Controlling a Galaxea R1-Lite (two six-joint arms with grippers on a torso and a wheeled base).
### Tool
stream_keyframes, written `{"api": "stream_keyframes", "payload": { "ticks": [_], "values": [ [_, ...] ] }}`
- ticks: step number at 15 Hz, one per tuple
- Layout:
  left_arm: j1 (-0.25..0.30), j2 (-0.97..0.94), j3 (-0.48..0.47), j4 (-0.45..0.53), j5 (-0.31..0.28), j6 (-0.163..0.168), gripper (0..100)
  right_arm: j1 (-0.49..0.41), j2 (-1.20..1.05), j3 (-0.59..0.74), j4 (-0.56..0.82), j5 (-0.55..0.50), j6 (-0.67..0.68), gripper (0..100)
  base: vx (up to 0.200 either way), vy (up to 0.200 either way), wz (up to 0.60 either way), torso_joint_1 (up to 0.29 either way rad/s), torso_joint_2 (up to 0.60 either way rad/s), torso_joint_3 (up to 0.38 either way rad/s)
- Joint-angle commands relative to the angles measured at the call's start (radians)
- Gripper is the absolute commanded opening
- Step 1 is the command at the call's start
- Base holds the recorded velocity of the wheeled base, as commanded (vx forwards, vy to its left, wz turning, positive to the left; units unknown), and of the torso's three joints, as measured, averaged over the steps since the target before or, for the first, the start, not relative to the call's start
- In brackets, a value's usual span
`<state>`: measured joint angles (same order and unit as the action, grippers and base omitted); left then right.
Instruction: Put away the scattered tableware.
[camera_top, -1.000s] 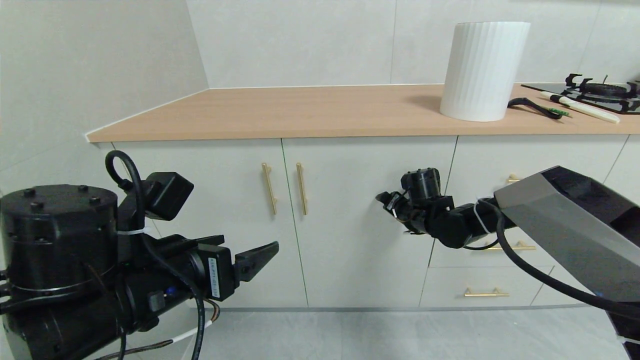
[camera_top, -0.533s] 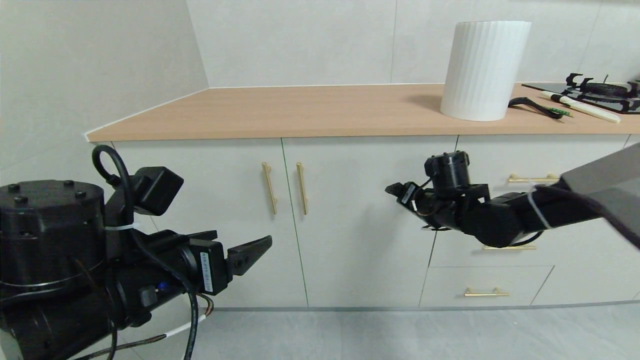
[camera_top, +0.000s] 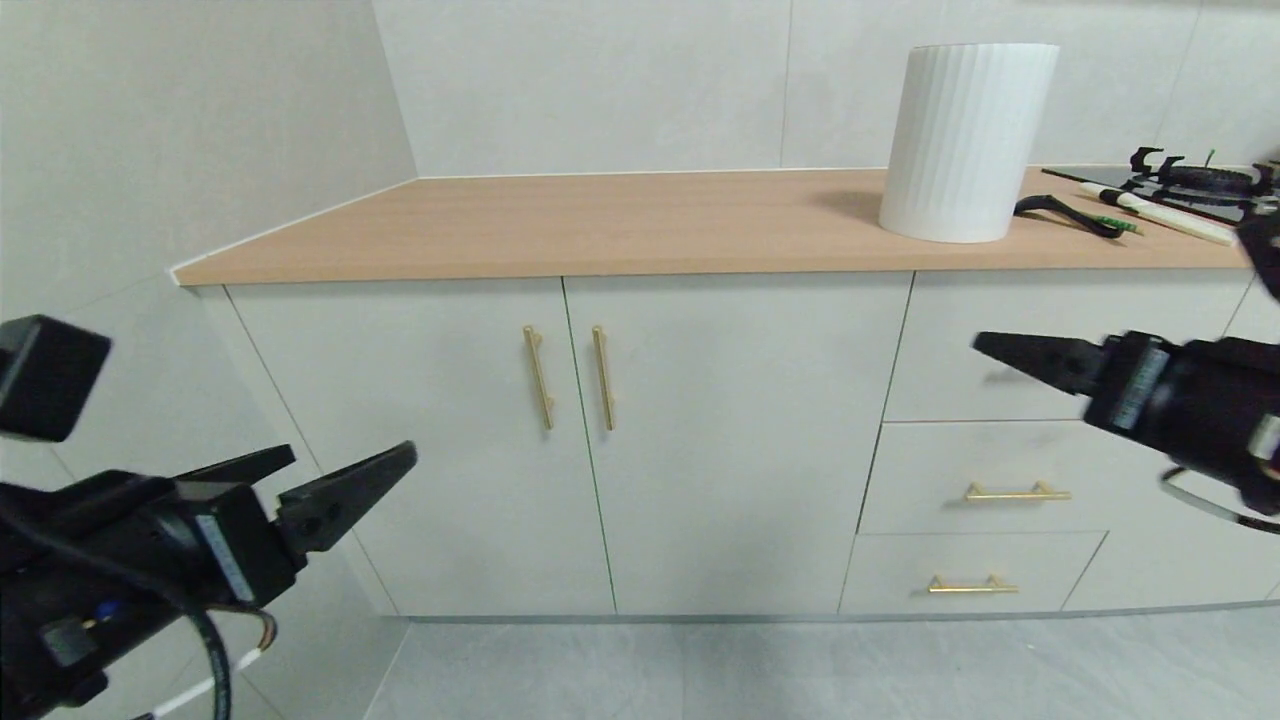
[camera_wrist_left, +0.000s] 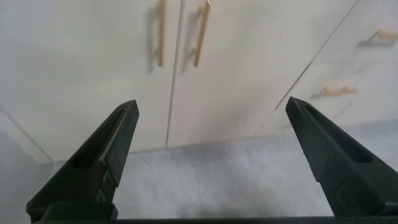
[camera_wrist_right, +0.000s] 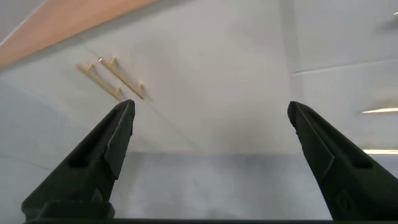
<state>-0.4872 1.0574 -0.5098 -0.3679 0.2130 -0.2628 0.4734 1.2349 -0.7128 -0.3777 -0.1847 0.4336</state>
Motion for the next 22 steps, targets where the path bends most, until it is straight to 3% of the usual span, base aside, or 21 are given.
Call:
{"api": "stream_keyframes", "payload": {
  "ticks": [1, 4, 6, 9, 11, 12, 13, 15, 16, 18, 20, 21, 22],
  "values": [
    [0.036, -0.31, 0.125, 0.067, 0.011, 0.004, 100, -0.025, -0.58, 0.242, 0.169, -0.087, -0.187, 100, 0.0, 0.0, 0.0, 0.0, 0.0, 0.0],
    [0.084, -0.614, 0.135, 0.303, 0.009, 0.016, 100, -0.211, -0.856, 0.242, 0.385, -0.085, -0.279, 100, 0.0, 0.0, 0.0, 0.0, 0.0, 0.0],
    [0.174, -0.789, 0.129, 0.452, -0.001, 0.08, 100, -0.272, -1.06, 0.237, 0.534, -0.085, -0.354, 100, 0.0, 0.0, 0.0, 0.0, 0.0, 0.0],
    [0.249, -0.962, 0.135, 0.523, -0.063, 0.145, 100, -0.317, -1.132, 0.223, 0.649, -0.16, -0.354, 100, 0.0, 0.0, 0.0, 0.0, 0.0, 0.0],
    [0.28, -0.961, 0.139, 0.53, -0.029, 0.149, 100, -0.384, -1.134, 0.263, 0.646, -0.203, -0.346, 100, 0.0, 0.0, 0.0, 0.0, 0.0, 0.0],
    [0.329, -0.959, 0.139, 0.53, -0.001, 0.149, 100, -0.47, -1.206, 0.314, 0.651, -0.165, -0.357, 100, 0.0, 0.0, 0.0, 0.0, 0.0, 0.0],
    [0.343, -0.959, 0.14, 0.53, -0.001, 0.149, 100, -0.478, -1.223, 0.326, 0.652, -0.148, -0.36, 100, 0.0, 0.0, 0.0, 0.0, 0.0, 0.0],
    [0.452, -0.985, 0.195, 0.5, -0.006, 0.152, 100, -0.48, -1.233, 0.429, 0.618, -0.162, -0.354, 100, 0.0, 0.0, 0.0, 0.0, 0.0, 0.0],
    [0.48, -1.05, 0.238, 0.501, -0.04, 0.165, 100, -0.48, -1.233, 0.466, 0.576, -0.159, -0.354, 100, 0.0, 0.0, 0.0, 0.0, 0.0, 0.0],
    [0.486, -1.057, 0.324, 0.48, -0.061, 0.183, 100, -0.48, -1.233, 0.538, 0.48, -0.118, -0.362, 100, 0.0, 0.0, 0.0, 0.0, 0.0, 0.0],
    [0.486, -1.057, 0.462, 0.325, -0.064, 0.188, 100, -0.48, -1.233, 0.71, 0.273, 0.014, -0.386, 100, 0.0, 0.0, 0.0, 0.0, 0.0, 0.0],
    [0.486, -1.057, 0.51, 0.282, -0.095, 0.201, 100, -0.48, -1.233, 0.713, 0.281, 0.045, -0.381, 100, 0.0, 0.0, 0.0, 0.0, 0.0, 0.0],
    [0.486, -1.057, 0.51, 0.314, -0.133, 0.204, 100, -0.48, -1.233, 0.713, 0.332, 0.074, -0.38, 100, 0.0, 0.0, 0.0, 0.0, 0.0, 0.0]
  ]
}}
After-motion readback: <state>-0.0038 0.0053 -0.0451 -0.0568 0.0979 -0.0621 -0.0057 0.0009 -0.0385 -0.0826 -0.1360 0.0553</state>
